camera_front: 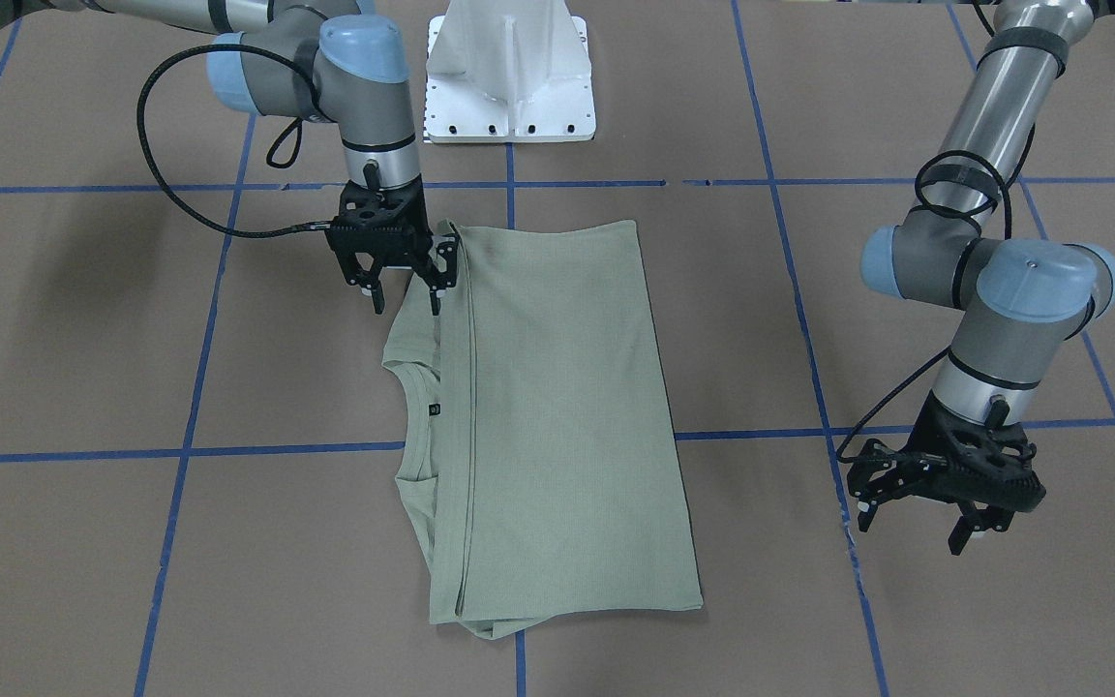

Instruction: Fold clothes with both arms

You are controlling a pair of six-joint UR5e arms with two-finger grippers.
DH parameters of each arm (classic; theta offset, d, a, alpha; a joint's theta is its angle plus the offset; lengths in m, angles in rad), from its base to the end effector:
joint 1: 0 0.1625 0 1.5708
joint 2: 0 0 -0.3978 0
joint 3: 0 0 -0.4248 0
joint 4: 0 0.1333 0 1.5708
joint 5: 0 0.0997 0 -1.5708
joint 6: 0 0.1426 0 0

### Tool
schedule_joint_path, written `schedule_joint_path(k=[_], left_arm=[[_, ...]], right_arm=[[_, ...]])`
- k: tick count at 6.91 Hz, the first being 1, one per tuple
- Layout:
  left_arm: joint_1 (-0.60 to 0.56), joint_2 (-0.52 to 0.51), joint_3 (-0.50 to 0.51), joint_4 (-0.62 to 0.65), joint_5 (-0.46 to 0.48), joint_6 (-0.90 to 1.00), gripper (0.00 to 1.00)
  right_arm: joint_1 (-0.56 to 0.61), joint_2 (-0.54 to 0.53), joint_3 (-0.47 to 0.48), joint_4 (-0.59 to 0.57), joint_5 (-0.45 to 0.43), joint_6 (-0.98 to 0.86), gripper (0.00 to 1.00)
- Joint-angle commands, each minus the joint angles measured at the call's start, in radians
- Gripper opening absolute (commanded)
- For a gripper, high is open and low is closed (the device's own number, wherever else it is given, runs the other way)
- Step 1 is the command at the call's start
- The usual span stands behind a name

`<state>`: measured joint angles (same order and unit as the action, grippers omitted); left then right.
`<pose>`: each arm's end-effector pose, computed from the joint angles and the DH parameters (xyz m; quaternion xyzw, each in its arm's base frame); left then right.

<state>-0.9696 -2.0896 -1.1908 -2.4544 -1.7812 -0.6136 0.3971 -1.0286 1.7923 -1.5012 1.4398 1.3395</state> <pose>0.3609 -0.7092 0.4368 0.3472 0.3529 0.0460 0.8676 -0.5718 -0.4046 0.2307 0.1817 -0.3656 0.1020 0.9072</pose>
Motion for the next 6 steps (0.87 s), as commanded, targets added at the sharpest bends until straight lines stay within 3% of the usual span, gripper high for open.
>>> schedule_joint_path(k=[1, 3, 6], left_arm=[[0.000, 0.000, -0.003, 0.000, -0.003, 0.000, 1.00], [0.000, 0.000, -0.004, 0.000, -0.003, 0.000, 1.00], [0.000, -0.001, -0.003, 0.000, -0.003, 0.000, 1.00]], right_arm=[[0.006, 0.090, -0.026, -0.131, 0.103, -0.182, 1.00], [-0.012, 0.146, -0.083, -0.221, 0.180, -0.302, 1.00], [-0.093, 0.136, -0.083, -0.244, 0.166, -0.301, 1.00]])
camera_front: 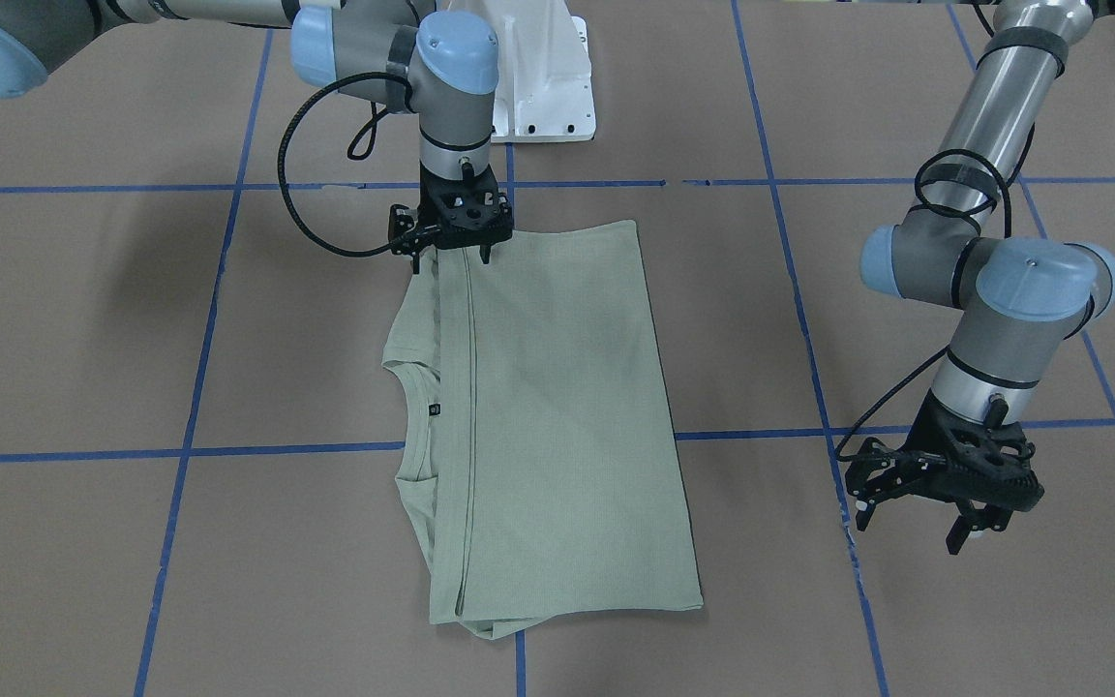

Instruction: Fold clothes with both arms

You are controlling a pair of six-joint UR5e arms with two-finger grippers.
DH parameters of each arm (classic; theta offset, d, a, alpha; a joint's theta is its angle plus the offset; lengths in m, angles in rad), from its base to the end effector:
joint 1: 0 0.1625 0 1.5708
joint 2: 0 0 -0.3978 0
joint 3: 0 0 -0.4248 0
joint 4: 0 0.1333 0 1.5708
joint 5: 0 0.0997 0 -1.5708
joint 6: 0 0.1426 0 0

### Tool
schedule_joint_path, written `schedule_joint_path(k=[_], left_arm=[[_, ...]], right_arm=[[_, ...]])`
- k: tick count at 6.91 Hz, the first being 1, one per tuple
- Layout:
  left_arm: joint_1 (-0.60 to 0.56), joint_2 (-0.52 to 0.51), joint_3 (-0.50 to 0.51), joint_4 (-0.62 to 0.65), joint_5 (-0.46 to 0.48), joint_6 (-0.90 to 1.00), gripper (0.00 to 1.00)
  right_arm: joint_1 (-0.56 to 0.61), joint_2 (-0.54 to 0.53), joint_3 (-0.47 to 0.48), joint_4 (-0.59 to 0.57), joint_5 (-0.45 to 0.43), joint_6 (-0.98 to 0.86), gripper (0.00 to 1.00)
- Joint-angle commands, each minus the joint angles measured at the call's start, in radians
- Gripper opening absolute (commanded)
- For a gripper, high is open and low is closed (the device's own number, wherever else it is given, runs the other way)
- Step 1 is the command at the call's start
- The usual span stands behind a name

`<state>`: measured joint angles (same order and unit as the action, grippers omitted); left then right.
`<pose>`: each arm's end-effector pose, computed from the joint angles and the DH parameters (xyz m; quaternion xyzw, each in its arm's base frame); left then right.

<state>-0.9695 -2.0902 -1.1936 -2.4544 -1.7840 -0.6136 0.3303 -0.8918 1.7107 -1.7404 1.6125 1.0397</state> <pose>0.3612 -0.7088 0.4346 0.3477 0.3546 0.0469 0.8667 -0.6261 -0.3493 0.2150 0.1152 -0.2980 -0.1016 0.9421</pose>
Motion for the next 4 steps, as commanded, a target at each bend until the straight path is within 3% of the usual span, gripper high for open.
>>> schedule_joint_path(k=[1, 4], left_arm=[[0.000, 0.001, 0.000, 0.000, 0.000, 0.000, 1.00], [0.005, 0.001, 0.000, 0.000, 0.000, 0.000, 1.00]], right_arm=[[-0.030, -0.009, -0.002, -0.007, -0.008, 0.000, 1.00], [-0.028, -0.015, -0.002, -0.080, -0.051, -0.003, 0.98]])
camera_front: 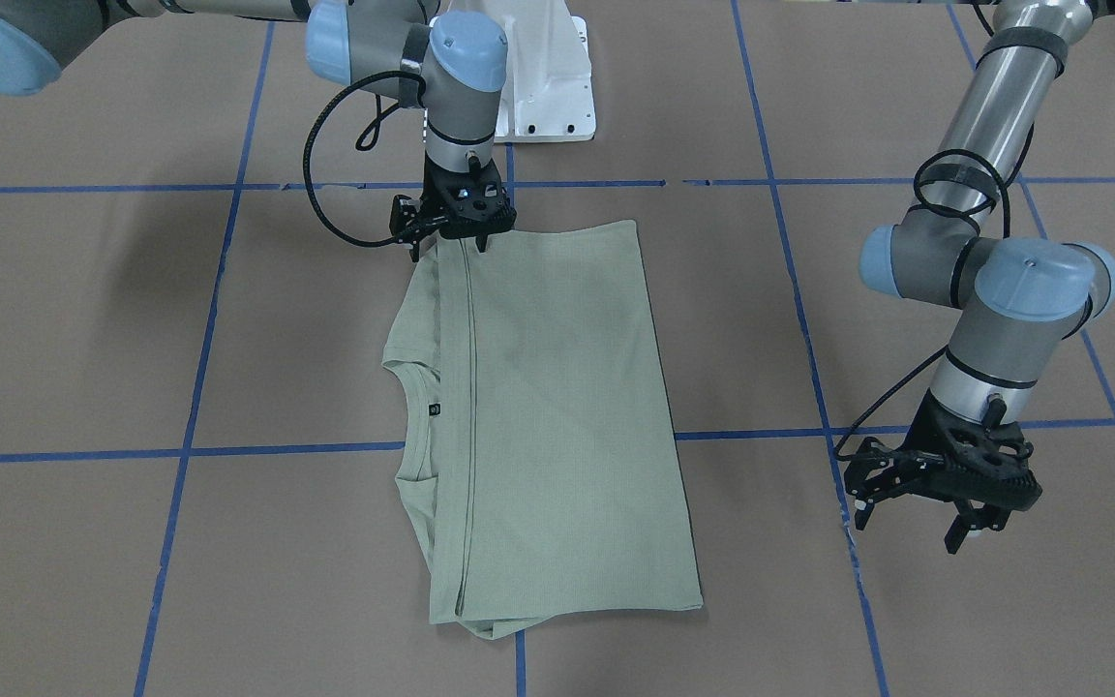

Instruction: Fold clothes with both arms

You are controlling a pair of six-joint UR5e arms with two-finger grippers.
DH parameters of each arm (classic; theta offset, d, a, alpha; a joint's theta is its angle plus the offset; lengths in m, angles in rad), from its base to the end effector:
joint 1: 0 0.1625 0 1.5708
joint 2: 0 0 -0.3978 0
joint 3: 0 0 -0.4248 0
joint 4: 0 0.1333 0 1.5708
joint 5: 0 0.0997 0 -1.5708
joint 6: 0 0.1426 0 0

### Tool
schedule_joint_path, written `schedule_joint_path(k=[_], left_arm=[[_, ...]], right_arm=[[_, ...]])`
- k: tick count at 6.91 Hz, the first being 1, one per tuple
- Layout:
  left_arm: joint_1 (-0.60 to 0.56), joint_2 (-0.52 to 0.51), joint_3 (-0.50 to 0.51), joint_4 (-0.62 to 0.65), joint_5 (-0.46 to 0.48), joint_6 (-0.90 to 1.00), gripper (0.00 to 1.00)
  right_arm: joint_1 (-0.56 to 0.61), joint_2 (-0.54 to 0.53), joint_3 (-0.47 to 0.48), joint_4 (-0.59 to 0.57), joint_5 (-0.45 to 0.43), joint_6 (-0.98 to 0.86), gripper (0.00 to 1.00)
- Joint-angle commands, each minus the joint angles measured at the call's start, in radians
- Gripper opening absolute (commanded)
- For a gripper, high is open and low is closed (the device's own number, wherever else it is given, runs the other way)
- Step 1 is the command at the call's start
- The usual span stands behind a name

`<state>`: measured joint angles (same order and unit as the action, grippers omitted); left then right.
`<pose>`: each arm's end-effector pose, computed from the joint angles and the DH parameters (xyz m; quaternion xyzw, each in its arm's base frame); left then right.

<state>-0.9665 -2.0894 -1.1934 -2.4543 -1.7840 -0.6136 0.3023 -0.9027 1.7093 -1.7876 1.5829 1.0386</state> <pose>0.3632 -0.7076 0.4354 0.3468 0.3549 0.0481 0.8669 -0.6315 -0.3348 0.2311 0.1125 -0.2680 -0.1115 0.9503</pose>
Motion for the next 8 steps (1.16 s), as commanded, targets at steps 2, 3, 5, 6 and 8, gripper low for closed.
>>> schedule_joint_path(k=[2, 3, 5, 6, 8], left_arm=[[0.003, 0.000, 0.000, 0.000, 0.000, 0.000, 1.00], [0.003, 0.000, 0.002, 0.000, 0.000, 0.000, 1.00], [0.003, 0.000, 0.000, 0.000, 0.000, 0.000, 1.00], [0.003, 0.000, 0.000, 0.000, 0.000, 0.000, 1.00], [0.003, -0.001, 0.002, 0.000, 0.000, 0.000, 1.00]], right_arm=[[0.007, -0.033, 0.006, -0.035, -0.044, -0.034, 0.63], [0.011, -0.036, 0.012, -0.033, -0.044, -0.037, 0.29], [0.009, -0.024, 0.027, -0.024, -0.043, -0.034, 0.00], [0.008, -0.022, 0.030, -0.023, -0.043, -0.026, 0.00], [0.009, -0.031, 0.036, -0.019, -0.044, -0.020, 0.00]])
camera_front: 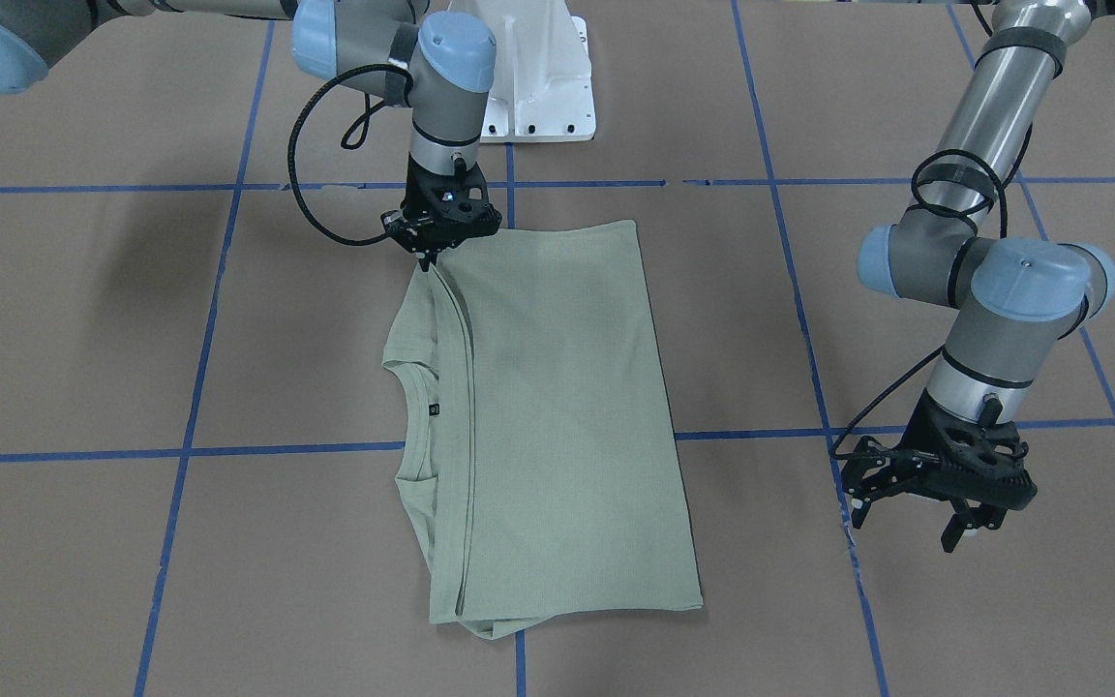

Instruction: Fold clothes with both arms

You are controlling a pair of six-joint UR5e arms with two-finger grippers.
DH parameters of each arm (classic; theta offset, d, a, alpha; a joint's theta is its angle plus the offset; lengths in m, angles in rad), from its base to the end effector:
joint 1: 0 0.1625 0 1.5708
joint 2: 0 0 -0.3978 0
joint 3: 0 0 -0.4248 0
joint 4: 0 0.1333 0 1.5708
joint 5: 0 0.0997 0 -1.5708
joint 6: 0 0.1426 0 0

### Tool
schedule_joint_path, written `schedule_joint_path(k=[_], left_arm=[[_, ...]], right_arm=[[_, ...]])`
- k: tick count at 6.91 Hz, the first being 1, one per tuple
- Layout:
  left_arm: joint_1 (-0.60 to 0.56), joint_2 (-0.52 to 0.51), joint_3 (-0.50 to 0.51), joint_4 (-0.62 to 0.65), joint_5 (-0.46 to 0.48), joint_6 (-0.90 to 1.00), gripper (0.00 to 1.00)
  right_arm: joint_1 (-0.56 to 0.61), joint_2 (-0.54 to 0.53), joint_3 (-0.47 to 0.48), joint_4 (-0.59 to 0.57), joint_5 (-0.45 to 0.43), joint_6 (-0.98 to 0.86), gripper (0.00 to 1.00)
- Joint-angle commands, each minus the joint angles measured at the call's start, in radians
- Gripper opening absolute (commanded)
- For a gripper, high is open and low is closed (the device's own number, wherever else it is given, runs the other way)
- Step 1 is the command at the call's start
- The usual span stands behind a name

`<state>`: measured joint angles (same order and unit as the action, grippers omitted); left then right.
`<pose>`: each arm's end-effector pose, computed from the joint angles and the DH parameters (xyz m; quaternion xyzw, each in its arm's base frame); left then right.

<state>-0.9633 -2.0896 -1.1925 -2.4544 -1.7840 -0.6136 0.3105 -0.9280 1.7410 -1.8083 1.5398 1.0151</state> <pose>0.3656 -0.7065 0.4357 0.3460 0.3553 0.0495 0.8669 -0.6165 -0.3425 0.2377 0.1326 -0.2513 -0.1129 0.9521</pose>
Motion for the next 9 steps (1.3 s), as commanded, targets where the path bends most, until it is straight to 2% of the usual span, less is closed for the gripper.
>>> schedule_joint_path(k=[1, 2, 3, 4, 5, 6, 8, 9], left_arm=[[0.000, -0.001, -0.001, 0.000, 0.000, 0.000, 1.00], [0.000, 0.000, 0.001, 0.000, 0.000, 0.000, 1.00], [0.000, -0.001, 0.001, 0.000, 0.000, 0.000, 1.00], [0.000, 0.000, 0.001, 0.000, 0.000, 0.000, 1.00], [0.000, 0.000, 0.001, 0.000, 0.000, 0.000, 1.00], [0.000, -0.001, 0.001, 0.000, 0.000, 0.000, 1.00], [0.000, 0.000, 0.001, 0.000, 0.000, 0.000, 1.00], [0.000, -0.001, 0.001, 0.000, 0.000, 0.000, 1.00]], right_arm=[[0.002, -0.021, 0.020, 0.001, -0.003, 0.023, 0.07], [0.001, -0.040, 0.026, 0.001, -0.001, 0.125, 0.26], [-0.007, -0.066, 0.028, 0.074, -0.004, 0.261, 0.48], [-0.022, -0.099, 0.026, 0.184, -0.047, 0.383, 0.66], [-0.015, -0.120, 0.026, 0.287, -0.061, 0.428, 0.70], [-0.001, -0.144, 0.031, 0.331, -0.064, 0.437, 0.70], [0.018, -0.141, 0.020, 0.317, -0.066, 0.398, 0.77], [0.034, -0.138, 0.019, 0.314, -0.060, 0.304, 0.78]])
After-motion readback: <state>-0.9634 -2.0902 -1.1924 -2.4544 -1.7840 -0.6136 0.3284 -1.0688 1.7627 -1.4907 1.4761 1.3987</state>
